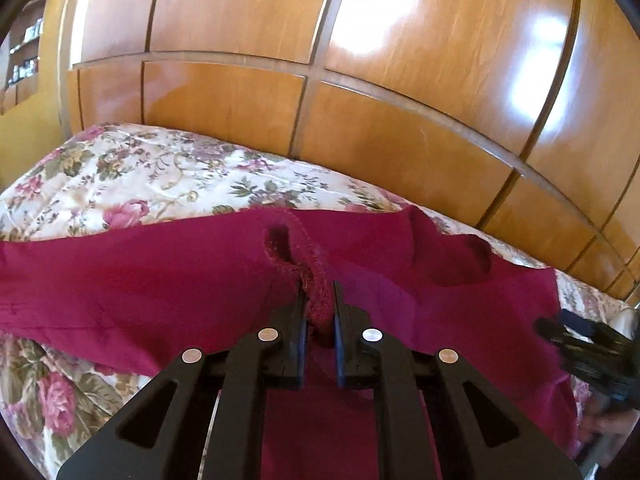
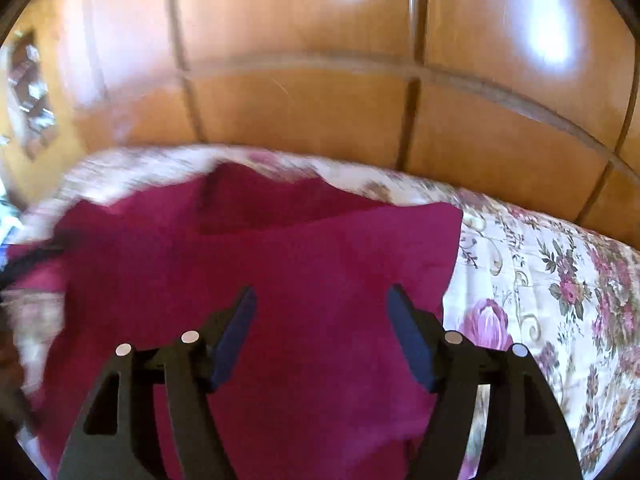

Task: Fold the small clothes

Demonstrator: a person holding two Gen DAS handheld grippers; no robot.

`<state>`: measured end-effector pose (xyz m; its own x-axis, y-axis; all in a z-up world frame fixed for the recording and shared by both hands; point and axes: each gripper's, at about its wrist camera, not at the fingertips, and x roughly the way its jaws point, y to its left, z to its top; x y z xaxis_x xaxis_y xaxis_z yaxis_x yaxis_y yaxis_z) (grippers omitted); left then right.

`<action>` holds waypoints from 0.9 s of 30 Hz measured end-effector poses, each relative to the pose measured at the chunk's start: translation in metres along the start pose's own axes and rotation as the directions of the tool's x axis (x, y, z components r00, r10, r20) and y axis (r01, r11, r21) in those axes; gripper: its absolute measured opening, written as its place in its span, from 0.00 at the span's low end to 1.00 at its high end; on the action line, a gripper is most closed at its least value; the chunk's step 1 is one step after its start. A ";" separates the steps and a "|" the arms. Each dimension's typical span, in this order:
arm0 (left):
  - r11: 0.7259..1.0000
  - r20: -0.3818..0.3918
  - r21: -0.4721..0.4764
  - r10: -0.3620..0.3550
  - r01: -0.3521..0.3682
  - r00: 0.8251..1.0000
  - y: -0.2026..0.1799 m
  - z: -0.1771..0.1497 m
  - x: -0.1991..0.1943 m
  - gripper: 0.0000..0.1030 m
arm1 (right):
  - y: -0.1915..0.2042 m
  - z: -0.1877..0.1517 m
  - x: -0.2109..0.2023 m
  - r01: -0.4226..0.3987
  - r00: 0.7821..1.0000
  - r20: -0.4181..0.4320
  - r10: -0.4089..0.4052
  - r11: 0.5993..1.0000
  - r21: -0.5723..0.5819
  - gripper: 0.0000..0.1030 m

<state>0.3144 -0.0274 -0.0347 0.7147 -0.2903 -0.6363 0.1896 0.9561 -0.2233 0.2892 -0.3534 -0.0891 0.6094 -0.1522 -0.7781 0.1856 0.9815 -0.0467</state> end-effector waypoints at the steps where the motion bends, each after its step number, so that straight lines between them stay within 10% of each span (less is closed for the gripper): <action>1: 0.999 -0.004 0.016 0.030 -0.030 1.000 0.001 -0.001 0.005 0.09 | -0.005 -0.005 0.015 0.070 0.997 -0.014 -0.070 0.998 -0.007 0.65; 5: 0.981 -0.146 0.110 0.172 -0.157 0.974 0.006 -0.021 0.054 0.10 | -0.042 -0.021 0.032 0.096 0.995 -0.017 -0.095 0.985 0.143 0.90; 12: 0.993 -0.150 0.018 0.122 -0.120 0.981 0.023 -0.027 0.042 0.15 | -0.047 -0.022 0.033 0.093 0.995 -0.036 -0.088 0.980 0.177 0.97; 17: 0.992 -0.074 -0.070 0.098 -0.103 0.992 0.046 -0.036 -0.016 0.54 | -0.034 -0.010 -0.012 0.274 0.959 0.044 -0.282 0.954 0.125 0.97; 19: 0.988 -0.069 -0.090 0.117 -0.123 0.991 0.056 -0.045 -0.036 0.55 | -0.018 -0.010 -0.046 0.184 0.968 0.148 -0.203 0.975 0.128 0.97; 27: 0.949 -0.123 -0.248 0.166 -0.192 0.978 0.116 -0.083 -0.089 0.55 | 0.086 -0.050 -0.024 -0.047 0.999 0.010 0.048 0.996 -0.073 0.97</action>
<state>0.2168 0.1066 -0.0651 0.6478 -0.1300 -0.7506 -0.1246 0.9540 -0.2728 0.2516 -0.2596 -0.1058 0.6251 -0.1065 -0.7733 0.1000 0.9934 -0.0560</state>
